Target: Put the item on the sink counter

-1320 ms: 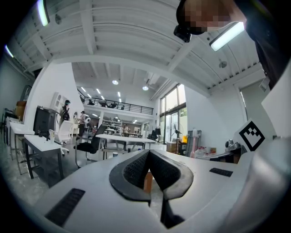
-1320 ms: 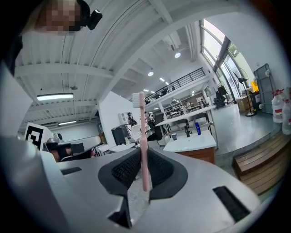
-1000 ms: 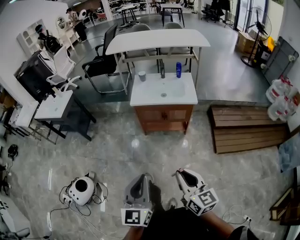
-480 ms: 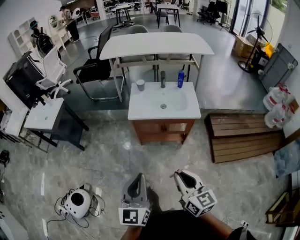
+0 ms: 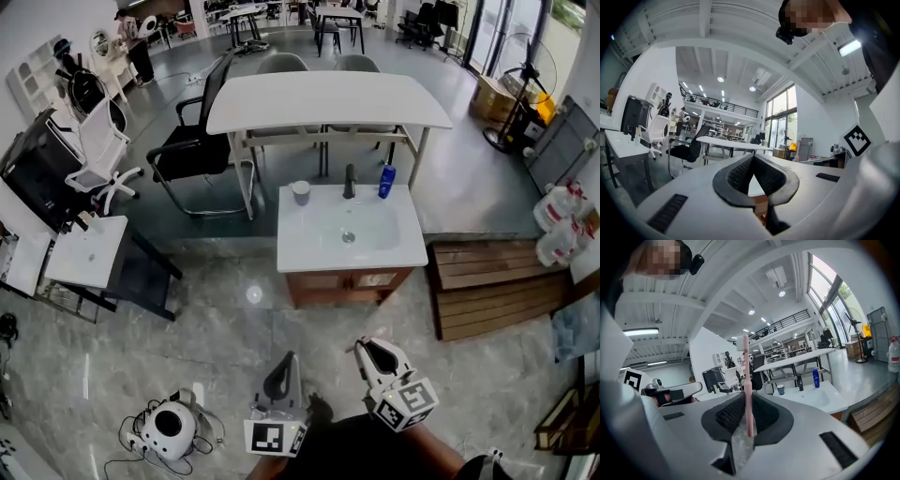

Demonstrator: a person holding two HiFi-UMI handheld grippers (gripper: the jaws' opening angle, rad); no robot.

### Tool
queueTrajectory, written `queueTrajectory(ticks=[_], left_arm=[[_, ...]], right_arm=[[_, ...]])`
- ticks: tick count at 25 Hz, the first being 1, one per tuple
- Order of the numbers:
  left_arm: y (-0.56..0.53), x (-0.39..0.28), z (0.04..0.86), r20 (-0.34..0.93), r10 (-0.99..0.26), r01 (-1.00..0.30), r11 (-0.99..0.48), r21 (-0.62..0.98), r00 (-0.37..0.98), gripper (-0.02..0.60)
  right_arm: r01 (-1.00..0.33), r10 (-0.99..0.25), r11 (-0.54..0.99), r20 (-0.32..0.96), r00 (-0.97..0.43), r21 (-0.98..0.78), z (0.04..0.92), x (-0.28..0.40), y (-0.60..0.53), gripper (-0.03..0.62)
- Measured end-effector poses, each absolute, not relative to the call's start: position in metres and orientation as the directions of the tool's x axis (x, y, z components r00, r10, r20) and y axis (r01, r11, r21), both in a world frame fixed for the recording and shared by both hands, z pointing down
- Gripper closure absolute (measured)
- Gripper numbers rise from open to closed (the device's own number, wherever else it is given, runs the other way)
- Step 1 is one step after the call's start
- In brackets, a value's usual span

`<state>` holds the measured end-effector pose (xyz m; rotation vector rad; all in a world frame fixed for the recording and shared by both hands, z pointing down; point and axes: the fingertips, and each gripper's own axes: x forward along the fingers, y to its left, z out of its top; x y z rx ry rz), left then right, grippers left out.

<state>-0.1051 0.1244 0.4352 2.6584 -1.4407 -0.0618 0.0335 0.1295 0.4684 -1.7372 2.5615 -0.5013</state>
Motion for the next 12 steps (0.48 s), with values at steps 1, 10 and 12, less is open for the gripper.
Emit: queueTrajectory(ticks=[1, 10, 12], left_arm=[[0.115, -0.109, 0.436, 0.020, -0.834, -0.829, -0.544, 0.133, 0.551, 0.565], [0.046, -0.125, 0.439, 0.026, -0.813, -0.807, -0.574, 0.137, 0.582, 0.565], [0.033, -0.126, 0.438, 0.023, -0.813, -0.806, -0.573, 0.150, 0.582, 0.565]], right_arm=[[-0.906, -0.909, 0.332, 0.169, -0.381, -0.261, 0.468, 0.029, 0.119, 0.548], [-0.927, -0.929, 0.288, 0.163, -0.331, -0.242, 0.456, 0.021, 0.045, 0.548], [-0.929, -0.931, 0.285, 0.162, -0.327, -0.238, 0.456, 0.020, 0.031, 0.548]])
